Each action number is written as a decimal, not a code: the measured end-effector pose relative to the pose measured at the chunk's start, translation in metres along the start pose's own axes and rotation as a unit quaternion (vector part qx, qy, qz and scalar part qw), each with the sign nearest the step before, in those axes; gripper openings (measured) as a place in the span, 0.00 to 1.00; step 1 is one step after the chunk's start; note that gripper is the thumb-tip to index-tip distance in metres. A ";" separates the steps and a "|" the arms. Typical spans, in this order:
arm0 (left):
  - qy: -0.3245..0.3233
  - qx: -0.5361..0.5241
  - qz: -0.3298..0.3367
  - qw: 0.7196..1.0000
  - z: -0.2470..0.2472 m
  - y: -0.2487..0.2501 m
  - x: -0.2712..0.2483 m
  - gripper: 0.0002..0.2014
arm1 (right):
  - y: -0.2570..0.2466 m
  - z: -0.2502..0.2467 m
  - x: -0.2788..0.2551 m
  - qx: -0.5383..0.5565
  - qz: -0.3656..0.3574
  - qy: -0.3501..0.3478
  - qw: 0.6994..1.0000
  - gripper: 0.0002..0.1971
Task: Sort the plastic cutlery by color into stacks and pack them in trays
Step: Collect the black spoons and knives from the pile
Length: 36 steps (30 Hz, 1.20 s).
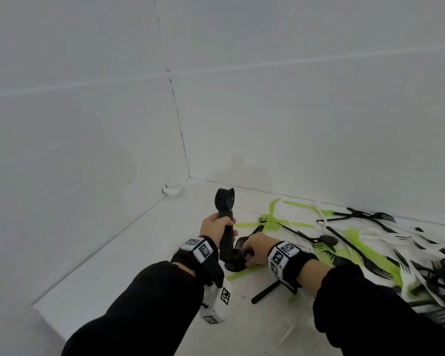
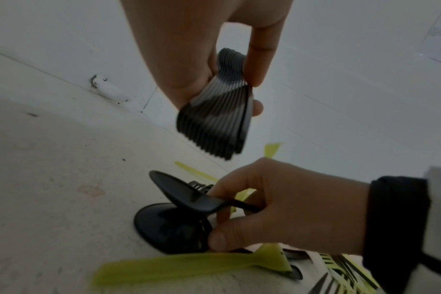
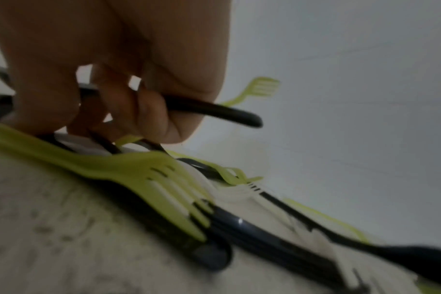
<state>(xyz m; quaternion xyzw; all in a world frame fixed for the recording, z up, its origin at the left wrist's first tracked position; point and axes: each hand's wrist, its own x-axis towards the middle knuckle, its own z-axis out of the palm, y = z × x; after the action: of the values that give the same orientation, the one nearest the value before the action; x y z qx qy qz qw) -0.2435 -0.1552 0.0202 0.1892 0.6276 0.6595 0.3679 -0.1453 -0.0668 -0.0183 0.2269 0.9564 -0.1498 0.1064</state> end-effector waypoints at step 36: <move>-0.173 -0.050 -0.064 0.982 0.133 -0.042 -0.042 0.07 | 0.078 -0.015 -0.102 0.452 0.223 0.348 0.790 0.10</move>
<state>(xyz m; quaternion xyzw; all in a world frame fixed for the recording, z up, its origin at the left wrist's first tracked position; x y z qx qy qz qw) -0.1111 -0.0968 0.0075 0.2414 0.5318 0.6222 0.5213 -0.0216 -0.0365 0.0051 0.4929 0.6743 -0.4484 -0.3184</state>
